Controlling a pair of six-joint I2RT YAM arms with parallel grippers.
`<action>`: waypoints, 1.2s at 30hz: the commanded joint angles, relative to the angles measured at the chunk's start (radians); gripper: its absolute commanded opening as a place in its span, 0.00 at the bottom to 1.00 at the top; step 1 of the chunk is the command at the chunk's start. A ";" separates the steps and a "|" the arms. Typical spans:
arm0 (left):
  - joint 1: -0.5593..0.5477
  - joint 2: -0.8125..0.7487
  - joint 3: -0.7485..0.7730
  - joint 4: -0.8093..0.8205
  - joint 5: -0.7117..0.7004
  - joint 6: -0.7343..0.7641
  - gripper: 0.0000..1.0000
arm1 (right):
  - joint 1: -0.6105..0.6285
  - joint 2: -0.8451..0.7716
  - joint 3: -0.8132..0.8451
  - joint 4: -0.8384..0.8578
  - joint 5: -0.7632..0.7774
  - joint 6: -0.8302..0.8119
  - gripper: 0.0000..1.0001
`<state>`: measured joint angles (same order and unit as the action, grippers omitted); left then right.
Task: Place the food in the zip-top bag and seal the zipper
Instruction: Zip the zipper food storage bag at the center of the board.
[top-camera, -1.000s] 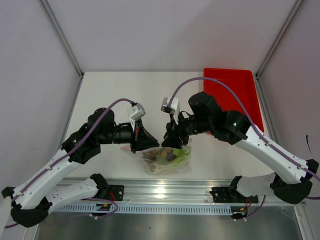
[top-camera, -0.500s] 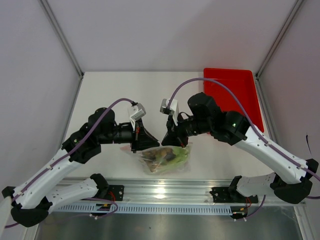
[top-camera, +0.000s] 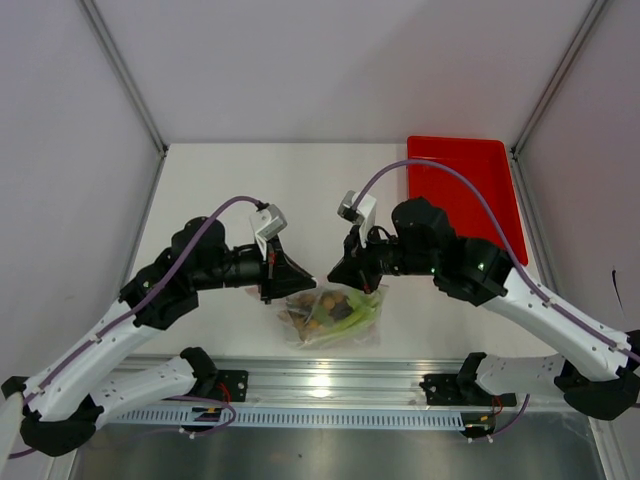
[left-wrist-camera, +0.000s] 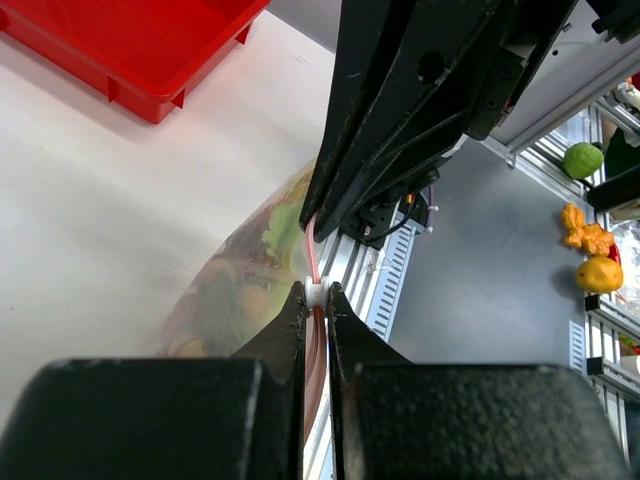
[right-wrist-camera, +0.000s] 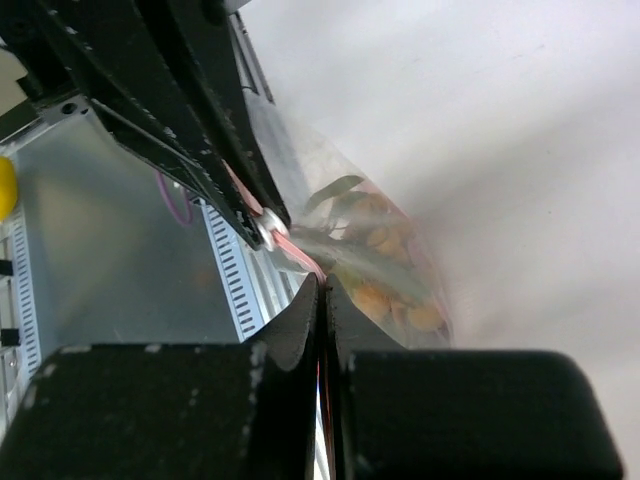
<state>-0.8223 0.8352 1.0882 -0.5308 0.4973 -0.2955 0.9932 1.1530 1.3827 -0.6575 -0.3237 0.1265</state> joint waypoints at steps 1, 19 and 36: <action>-0.008 -0.038 0.004 -0.028 0.018 -0.001 0.01 | -0.010 -0.050 -0.022 0.068 0.161 0.042 0.00; -0.006 -0.169 -0.021 -0.135 -0.127 -0.008 0.01 | -0.010 -0.124 -0.093 0.081 0.264 0.093 0.00; -0.006 -0.347 -0.053 -0.207 -0.379 -0.050 0.07 | -0.010 -0.134 -0.140 0.114 0.264 0.113 0.00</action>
<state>-0.8227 0.5270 1.0382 -0.7181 0.2047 -0.3206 0.9939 1.0367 1.2453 -0.5674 -0.1280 0.2367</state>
